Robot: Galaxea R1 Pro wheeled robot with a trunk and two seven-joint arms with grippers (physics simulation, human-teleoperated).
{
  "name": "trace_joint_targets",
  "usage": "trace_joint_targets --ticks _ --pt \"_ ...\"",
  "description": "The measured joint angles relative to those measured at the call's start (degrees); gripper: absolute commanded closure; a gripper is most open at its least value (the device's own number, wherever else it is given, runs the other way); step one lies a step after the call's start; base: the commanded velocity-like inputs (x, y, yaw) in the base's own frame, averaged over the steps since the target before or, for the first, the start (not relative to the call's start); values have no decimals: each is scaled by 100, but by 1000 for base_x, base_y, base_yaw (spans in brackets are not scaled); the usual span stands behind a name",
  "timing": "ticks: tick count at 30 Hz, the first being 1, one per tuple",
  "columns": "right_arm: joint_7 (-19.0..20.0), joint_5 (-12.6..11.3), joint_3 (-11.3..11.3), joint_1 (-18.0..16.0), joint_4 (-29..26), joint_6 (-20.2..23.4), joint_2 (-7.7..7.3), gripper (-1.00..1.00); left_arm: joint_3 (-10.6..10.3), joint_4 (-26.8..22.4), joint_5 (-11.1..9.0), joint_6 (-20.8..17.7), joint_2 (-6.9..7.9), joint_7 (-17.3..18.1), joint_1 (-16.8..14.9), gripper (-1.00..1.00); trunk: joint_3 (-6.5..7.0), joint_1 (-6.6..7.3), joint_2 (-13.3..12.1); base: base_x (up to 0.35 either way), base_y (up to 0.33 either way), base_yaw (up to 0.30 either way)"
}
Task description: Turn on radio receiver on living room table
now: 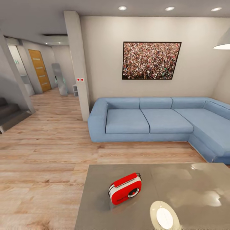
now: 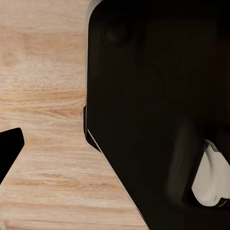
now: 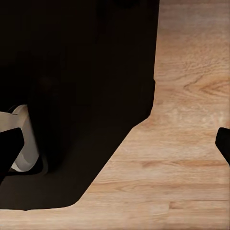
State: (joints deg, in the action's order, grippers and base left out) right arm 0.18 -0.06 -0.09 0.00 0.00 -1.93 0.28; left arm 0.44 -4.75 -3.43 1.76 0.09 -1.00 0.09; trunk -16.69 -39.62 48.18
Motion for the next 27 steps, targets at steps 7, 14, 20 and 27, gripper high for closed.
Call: trace_joint_targets --ticks 7,14,20,27 --pt "0 -2 0 0 0 0 -1 -100 0 0 0 0 0 3 0 -100 -64 0 0 0 0 0" --pt "0 -3 0 0 0 0 -1 -100 -5 0 0 0 4 3 0 -100 -129 0 0 0 0 0" --pt "0 -2 0 0 0 0 -1 -100 -7 0 -1 0 8 3 0 -100 -184 0 0 0 0 0" --pt "0 -2 0 0 0 0 0 -100 -9 0 -7 6 9 10 0 -100 -249 0 0 0 0 0"
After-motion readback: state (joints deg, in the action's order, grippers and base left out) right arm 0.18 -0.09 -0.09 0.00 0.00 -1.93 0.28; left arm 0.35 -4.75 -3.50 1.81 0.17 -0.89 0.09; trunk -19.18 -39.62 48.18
